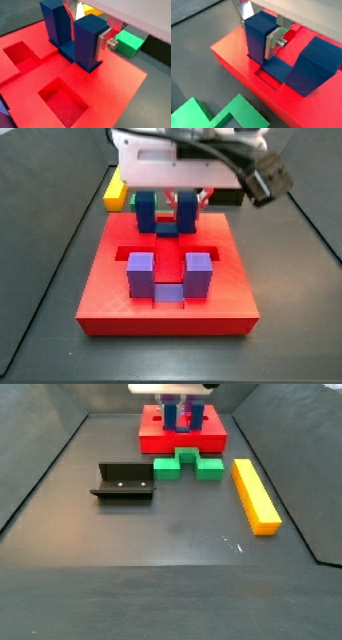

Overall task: Pick up the blue object. Move up. Move to above the board. Insert the blue object.
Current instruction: Insert the blue object.

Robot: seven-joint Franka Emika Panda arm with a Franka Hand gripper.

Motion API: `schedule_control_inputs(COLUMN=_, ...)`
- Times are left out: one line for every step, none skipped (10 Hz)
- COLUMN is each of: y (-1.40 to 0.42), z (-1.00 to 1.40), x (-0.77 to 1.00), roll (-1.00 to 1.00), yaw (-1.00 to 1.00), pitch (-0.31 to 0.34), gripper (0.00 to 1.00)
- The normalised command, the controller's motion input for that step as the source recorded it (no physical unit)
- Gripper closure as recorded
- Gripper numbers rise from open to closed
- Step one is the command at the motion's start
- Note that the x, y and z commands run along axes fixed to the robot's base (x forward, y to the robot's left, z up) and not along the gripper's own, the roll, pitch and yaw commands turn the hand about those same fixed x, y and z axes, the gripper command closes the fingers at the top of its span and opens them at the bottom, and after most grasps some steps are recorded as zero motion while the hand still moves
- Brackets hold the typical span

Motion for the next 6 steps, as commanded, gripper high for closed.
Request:
schedule_control_inputs(y=-0.01, z=-0.66, x=0.0, roll=0.17, yaw=0.0, pitch=0.007, gripper=1.0)
schedule_control_inputs(y=0.0, z=-0.29, x=0.01, roll=0.03, yaw=0.0, pitch=0.0, gripper=1.0)
schedule_control_inputs(y=0.0, z=0.0, x=0.0, roll=0.03, yaw=0.0, pitch=0.0, gripper=1.0)
schedule_control_inputs(y=0.03, z=-0.01, x=0.0, roll=0.07, yaw=0.0, pitch=0.0, gripper=1.0)
schedule_control_inputs(y=0.0, z=0.0, x=0.0, roll=0.03, yaw=0.0, pitch=0.0, gripper=1.0)
schedule_control_inputs(y=0.0, z=0.0, x=0.0, roll=0.0, yaw=0.0, pitch=0.0, gripper=1.0)
